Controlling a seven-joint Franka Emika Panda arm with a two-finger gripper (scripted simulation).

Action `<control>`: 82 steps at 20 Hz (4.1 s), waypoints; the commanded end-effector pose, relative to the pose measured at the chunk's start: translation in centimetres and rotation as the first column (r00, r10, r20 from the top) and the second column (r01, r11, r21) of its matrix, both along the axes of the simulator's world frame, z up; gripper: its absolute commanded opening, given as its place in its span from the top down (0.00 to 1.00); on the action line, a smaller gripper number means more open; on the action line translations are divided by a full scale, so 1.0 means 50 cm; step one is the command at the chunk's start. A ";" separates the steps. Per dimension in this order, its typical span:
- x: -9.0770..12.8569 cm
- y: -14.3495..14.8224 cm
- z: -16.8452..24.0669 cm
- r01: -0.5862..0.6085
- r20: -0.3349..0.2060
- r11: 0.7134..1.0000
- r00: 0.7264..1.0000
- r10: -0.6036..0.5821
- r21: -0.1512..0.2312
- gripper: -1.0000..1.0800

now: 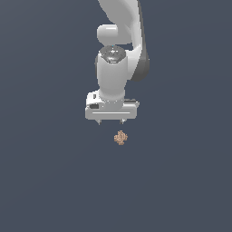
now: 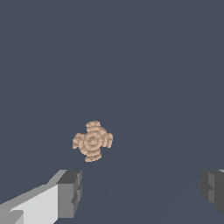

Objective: Pick up the object and move it to a goal position.

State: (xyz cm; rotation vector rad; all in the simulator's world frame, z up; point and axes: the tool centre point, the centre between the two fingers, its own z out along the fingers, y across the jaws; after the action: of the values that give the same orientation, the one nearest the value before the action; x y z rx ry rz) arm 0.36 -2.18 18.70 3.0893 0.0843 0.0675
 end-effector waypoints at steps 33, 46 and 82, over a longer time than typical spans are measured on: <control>-0.007 0.087 -0.177 0.635 -0.041 0.771 0.773 -0.633 0.050 0.04; -0.010 0.095 -0.197 0.684 -0.045 0.728 0.730 -0.682 0.049 0.04; 0.027 0.057 -0.272 0.687 -0.044 0.725 0.727 -0.685 0.050 1.00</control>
State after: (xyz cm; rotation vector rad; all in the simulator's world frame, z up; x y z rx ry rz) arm 1.26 1.18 4.81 2.9507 -1.0804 0.0009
